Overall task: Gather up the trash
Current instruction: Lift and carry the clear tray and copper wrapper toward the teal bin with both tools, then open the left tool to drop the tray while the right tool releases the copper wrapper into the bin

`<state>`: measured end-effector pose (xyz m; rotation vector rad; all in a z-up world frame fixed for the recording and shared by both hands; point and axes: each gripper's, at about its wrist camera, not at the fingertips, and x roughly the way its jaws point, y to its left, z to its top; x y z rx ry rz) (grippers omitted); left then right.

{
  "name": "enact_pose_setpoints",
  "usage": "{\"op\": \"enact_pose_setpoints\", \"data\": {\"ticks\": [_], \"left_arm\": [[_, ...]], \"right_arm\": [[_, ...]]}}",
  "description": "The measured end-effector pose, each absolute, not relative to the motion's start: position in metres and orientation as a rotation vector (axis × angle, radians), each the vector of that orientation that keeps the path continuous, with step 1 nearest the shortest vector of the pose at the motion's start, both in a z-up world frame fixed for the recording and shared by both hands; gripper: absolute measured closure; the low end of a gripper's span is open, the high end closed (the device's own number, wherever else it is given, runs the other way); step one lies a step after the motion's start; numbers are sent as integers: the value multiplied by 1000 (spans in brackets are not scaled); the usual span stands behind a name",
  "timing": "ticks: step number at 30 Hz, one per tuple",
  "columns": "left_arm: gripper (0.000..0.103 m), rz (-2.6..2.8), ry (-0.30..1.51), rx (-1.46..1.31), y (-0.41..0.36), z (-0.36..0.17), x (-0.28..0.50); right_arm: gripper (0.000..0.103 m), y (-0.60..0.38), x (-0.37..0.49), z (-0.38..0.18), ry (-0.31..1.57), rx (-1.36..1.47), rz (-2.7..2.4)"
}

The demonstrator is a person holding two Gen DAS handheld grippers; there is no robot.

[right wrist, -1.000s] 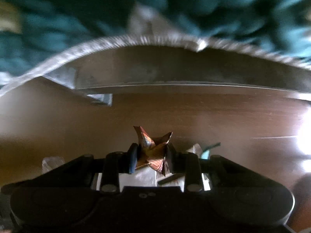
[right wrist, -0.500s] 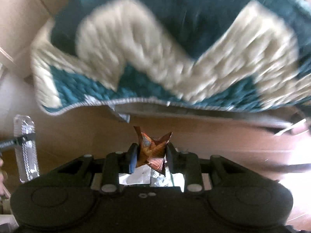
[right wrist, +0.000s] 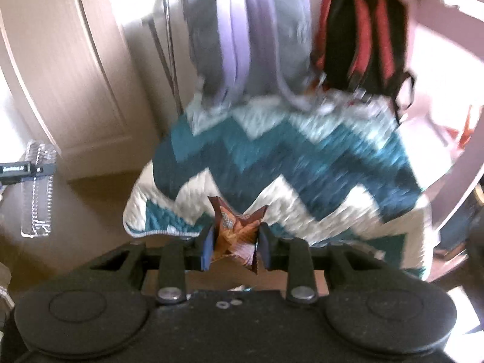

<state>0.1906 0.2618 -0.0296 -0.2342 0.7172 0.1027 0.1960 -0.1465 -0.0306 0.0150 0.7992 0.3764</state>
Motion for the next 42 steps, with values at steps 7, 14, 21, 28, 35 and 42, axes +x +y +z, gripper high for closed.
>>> {"op": "enact_pose_setpoints", "data": {"ticks": [7,14,21,28,35,42], "left_arm": [[62,-70,609,-128,152,60,170],[61,-281,514,-30,24,127,153],[61,-505,473,67,-114,168,144],[61,-695,425,119,-241,202,144],[61,-824,406,137,-359,225,157],[61,-851,444,131,-443,219,190]], "right_arm": [[73,-216,145,44,667,70,330],[73,-290,95,100,533,69,250],[73,-360,74,128,464,100,125],[73,-430,69,150,402,107,-19],[73,-497,85,146,409,142,-148],[72,-537,105,124,474,128,-210]]}}
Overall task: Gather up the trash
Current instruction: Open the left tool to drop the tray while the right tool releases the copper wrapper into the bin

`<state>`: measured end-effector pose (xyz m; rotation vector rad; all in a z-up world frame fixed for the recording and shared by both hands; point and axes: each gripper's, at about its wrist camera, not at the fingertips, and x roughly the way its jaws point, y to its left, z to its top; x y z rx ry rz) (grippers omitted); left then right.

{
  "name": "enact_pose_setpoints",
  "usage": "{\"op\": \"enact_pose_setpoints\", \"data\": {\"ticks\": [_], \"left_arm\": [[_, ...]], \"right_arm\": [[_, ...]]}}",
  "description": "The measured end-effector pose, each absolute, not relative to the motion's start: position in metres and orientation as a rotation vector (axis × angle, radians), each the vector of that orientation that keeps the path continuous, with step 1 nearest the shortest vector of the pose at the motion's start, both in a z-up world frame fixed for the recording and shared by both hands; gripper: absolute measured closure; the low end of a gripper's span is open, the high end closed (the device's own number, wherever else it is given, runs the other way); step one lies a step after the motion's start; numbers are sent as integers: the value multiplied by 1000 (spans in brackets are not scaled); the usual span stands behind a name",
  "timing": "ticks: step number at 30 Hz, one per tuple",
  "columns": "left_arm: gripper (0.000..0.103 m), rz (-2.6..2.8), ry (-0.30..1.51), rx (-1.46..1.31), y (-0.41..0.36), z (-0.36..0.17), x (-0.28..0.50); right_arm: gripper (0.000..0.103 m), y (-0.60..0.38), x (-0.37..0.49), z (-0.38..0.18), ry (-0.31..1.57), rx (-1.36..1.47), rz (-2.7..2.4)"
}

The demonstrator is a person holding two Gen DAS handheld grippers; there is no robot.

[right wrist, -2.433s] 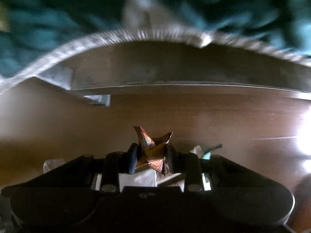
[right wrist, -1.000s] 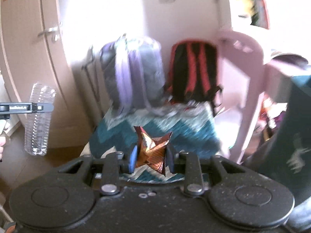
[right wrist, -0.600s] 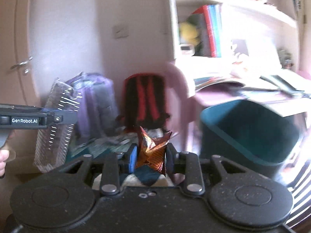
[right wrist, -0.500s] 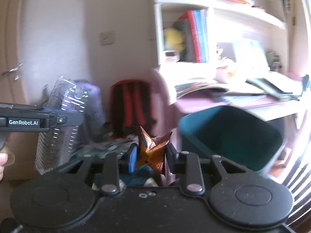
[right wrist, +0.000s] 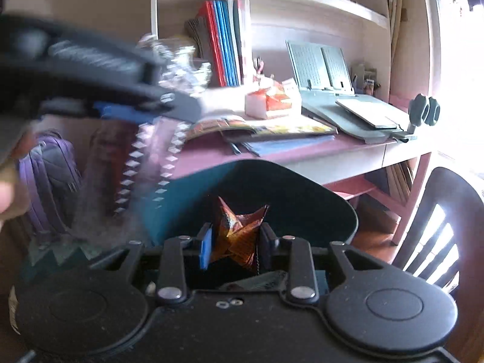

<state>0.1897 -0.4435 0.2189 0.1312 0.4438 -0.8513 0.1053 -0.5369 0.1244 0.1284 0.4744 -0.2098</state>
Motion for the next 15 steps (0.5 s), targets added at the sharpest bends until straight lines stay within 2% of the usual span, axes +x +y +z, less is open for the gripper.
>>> {"op": "enact_pose_setpoints", "data": {"ticks": [6,15], "left_arm": [[61,-853,506,180,-490,186,218],[60,-860,632,201,-511,146,237]], "right_arm": [[72,-550,118,110,545,110,-204],[65,-556,137,93,627,99,-192]]}}
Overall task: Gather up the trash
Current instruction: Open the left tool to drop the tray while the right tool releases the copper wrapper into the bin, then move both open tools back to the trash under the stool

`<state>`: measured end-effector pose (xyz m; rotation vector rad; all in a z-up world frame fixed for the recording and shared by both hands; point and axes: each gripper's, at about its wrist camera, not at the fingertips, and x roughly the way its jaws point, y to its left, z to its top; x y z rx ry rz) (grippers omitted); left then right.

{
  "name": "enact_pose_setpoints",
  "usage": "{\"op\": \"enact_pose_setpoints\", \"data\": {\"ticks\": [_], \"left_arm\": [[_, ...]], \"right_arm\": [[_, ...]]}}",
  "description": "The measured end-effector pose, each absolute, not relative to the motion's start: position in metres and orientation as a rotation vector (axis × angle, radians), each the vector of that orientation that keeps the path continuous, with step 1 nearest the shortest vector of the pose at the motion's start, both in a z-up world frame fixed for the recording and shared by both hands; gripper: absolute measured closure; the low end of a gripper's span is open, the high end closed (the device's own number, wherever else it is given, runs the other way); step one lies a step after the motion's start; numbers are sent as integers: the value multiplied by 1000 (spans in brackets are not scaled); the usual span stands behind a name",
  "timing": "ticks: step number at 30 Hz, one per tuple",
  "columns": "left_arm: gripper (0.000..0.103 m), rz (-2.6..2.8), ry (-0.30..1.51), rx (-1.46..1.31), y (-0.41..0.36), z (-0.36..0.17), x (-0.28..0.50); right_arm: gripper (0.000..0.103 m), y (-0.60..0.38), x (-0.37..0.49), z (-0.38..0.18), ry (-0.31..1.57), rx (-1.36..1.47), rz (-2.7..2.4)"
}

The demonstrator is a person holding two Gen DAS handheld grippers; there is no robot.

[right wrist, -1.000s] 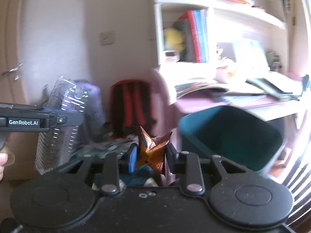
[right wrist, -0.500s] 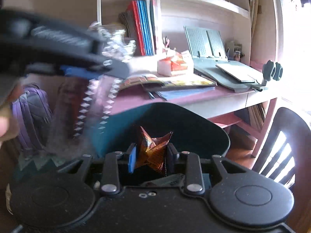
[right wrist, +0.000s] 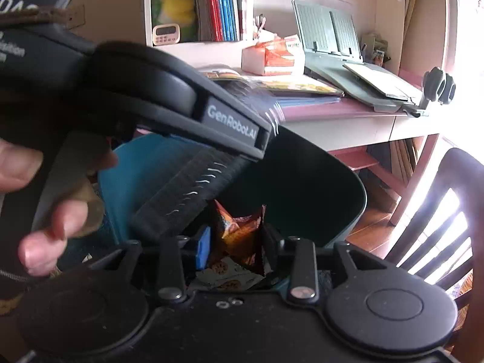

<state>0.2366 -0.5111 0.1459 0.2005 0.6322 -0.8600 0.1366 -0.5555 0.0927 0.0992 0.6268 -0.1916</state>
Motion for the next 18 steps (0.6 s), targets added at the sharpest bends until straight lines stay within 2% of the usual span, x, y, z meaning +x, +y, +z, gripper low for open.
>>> {"op": "enact_pose_setpoints", "data": {"ticks": [4,5,8,14,18], "left_arm": [[58,-876,643,211,-513,141,236],[55,-881,646,203,-512,142,236],[42,-885,635,186,-505,146,231],[40,-912,606,173,-475,164,213],[32,-887,579,162,-445,178,203]], "right_arm": [[57,-560,139,93,628,111,-186],[56,-560,138,94,625,110,-187],[54,-561,134,96,616,113,-186],[51,-552,120,108,601,114,-163],[50,-537,109,121,578,110,-139]]}}
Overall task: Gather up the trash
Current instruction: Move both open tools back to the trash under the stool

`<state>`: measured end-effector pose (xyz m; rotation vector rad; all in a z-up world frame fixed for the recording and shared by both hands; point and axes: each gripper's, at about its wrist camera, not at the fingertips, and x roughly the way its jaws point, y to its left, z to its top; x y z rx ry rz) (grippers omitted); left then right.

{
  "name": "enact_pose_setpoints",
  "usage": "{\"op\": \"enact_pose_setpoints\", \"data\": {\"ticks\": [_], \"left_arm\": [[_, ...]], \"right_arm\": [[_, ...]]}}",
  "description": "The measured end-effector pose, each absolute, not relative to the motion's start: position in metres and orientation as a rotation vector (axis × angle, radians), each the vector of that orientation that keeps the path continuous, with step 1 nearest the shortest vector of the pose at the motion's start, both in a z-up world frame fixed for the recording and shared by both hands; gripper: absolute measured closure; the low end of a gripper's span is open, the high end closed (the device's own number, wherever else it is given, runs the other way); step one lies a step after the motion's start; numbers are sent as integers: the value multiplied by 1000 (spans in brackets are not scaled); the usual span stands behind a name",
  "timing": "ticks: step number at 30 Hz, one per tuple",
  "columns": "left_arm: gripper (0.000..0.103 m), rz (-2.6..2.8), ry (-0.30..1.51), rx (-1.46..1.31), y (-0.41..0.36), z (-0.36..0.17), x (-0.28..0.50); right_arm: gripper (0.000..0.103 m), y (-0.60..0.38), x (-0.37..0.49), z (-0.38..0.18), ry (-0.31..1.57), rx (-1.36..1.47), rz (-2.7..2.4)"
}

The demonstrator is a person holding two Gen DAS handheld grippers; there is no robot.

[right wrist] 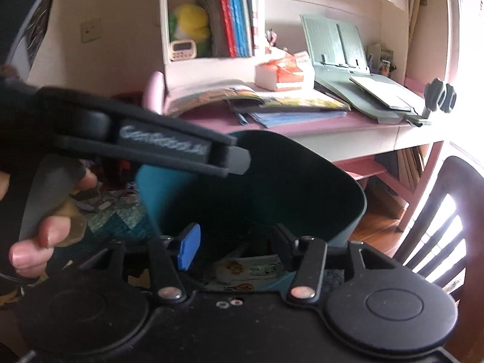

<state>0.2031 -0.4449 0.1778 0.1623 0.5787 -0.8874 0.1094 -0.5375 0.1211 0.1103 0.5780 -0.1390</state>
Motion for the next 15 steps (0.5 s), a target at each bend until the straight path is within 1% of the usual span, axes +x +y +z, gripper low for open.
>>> {"op": "enact_pose_setpoints", "data": {"ticks": [7,13,15], "left_arm": [[32,-823,545,122,-370,193,189],[32,-732,554,111,-296,189,181],[29,-702,557,106,-269,186,179]], "right_arm": [[48,-495,95,140,545,84,-62],[47,-446,95,146,541,70,36],[47,-428,97,146,541,64,73]]}}
